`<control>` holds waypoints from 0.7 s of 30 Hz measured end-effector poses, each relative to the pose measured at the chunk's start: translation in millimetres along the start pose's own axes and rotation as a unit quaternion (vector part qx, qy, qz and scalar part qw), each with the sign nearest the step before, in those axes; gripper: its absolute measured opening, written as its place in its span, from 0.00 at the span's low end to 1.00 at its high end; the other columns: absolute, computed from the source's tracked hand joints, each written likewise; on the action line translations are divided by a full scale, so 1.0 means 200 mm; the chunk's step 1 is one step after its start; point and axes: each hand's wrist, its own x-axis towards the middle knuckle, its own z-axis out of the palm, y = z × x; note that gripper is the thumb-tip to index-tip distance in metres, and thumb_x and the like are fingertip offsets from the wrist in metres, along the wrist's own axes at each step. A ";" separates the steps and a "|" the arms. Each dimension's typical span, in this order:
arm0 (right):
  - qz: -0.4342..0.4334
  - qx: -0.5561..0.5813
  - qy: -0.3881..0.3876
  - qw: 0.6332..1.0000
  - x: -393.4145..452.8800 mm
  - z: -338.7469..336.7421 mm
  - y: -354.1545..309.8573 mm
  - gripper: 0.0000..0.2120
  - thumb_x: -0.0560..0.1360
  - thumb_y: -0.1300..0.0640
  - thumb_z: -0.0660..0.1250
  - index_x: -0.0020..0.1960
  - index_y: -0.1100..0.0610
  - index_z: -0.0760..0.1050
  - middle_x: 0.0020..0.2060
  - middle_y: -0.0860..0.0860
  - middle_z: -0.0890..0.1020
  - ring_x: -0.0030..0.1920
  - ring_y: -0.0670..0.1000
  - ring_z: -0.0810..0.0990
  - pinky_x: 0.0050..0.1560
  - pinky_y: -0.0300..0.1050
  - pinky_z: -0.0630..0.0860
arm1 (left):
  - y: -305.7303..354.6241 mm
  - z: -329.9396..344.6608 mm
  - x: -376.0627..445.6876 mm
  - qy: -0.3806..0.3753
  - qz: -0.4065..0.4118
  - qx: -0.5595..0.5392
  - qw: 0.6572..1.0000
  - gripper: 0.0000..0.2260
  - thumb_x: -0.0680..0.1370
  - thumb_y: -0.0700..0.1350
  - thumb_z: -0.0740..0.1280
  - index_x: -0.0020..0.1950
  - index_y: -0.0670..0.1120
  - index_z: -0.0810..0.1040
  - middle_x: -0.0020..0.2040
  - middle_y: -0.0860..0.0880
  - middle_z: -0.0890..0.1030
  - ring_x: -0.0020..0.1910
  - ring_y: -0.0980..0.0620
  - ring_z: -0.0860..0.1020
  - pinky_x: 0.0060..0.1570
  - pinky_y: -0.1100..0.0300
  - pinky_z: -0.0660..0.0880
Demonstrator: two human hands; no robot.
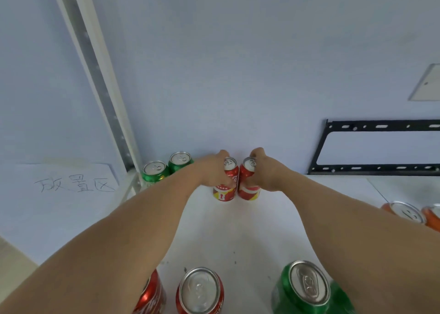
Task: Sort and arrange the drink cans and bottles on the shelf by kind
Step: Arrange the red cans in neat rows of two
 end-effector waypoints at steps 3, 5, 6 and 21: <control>0.007 0.035 -0.015 0.999 -0.05 -0.01 0.04 0.35 0.71 0.53 0.75 0.70 0.52 0.59 0.53 0.53 0.75 0.51 0.57 0.77 0.45 0.47 0.76 | -0.01 -0.02 -0.04 -0.010 -0.008 -0.037 0.999 0.31 0.68 0.52 0.78 0.66 0.51 0.66 0.56 0.46 0.79 0.53 0.44 0.80 0.52 0.46 0.81; 0.014 0.066 -0.025 0.997 -0.11 -0.02 0.06 0.35 0.70 0.51 0.76 0.70 0.50 0.60 0.57 0.53 0.74 0.54 0.57 0.76 0.48 0.49 0.77 | -0.03 -0.03 -0.09 -0.011 -0.012 -0.077 0.997 0.31 0.67 0.51 0.78 0.64 0.51 0.68 0.56 0.45 0.79 0.51 0.44 0.81 0.47 0.45 0.83; 0.017 0.076 -0.029 0.997 -0.14 -0.03 0.07 0.35 0.69 0.51 0.76 0.70 0.50 0.61 0.58 0.53 0.74 0.55 0.57 0.76 0.50 0.50 0.78 | -0.04 -0.04 -0.12 -0.011 -0.012 -0.097 0.995 0.30 0.67 0.50 0.79 0.63 0.50 0.69 0.56 0.45 0.79 0.52 0.45 0.81 0.47 0.46 0.83; -0.057 0.137 -0.042 0.988 -0.61 -0.02 -0.14 0.32 0.68 0.50 0.77 0.66 0.51 0.66 0.57 0.53 0.77 0.53 0.55 0.79 0.54 0.55 0.81 | -0.12 -0.17 -0.76 0.030 -0.047 -0.197 0.979 0.29 0.69 0.44 0.79 0.65 0.51 0.71 0.58 0.46 0.79 0.56 0.45 0.80 0.51 0.47 0.82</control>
